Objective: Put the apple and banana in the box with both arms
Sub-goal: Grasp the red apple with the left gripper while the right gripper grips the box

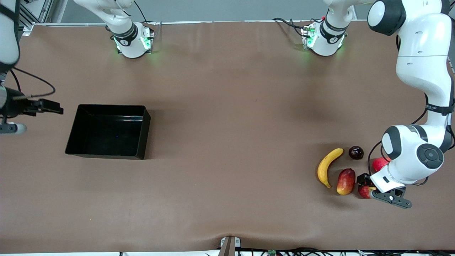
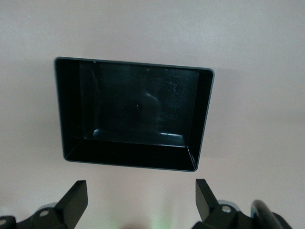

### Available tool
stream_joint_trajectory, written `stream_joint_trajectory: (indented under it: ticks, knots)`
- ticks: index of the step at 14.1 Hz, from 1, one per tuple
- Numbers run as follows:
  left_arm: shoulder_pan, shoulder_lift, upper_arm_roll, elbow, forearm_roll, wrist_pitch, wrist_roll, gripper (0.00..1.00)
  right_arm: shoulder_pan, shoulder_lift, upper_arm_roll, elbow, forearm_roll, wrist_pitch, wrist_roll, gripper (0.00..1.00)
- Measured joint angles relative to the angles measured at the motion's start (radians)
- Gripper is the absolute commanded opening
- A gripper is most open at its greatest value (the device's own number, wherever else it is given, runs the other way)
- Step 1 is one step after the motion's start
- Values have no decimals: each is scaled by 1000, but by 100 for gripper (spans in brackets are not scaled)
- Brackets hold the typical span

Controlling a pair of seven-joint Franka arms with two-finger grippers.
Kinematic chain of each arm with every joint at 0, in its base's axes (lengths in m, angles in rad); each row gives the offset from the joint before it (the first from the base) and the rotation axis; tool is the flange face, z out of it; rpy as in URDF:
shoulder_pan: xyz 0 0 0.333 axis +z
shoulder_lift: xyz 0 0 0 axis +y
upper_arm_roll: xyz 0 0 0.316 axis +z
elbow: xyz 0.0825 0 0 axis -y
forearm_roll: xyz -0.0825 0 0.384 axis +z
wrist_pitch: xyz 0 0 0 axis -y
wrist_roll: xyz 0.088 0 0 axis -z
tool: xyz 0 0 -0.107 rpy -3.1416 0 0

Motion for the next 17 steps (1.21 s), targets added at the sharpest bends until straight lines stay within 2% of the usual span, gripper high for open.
stream_joint_trajectory:
  ticks: [2, 4, 6, 7, 12, 17]
  knots:
    - [1, 16, 6, 0, 0, 18, 0, 100, -5, 41, -1, -12, -4, 34, -2, 100]
    - [3, 30, 8, 0, 0, 25, 0, 78, -9, 61, -1, -63, -32, 96, -7, 100]
    - [4, 39, 8, 1, 0, 30, 0, 29, -25, 68, -2, -127, -47, 180, -28, 100]
    - [4, 40, 9, 2, 0, 32, 0, 0, -43, 72, -3, -154, -50, 221, -54, 100]
    - [2, 33, 19, 27, 1, 45, 2, 0, -131, 140, -6, -237, -51, 389, -157, 100]
    - [-3, -63, 18, 49, 4, 38, 3, 0, -141, 175, -6, -300, -51, 507, -193, 100]
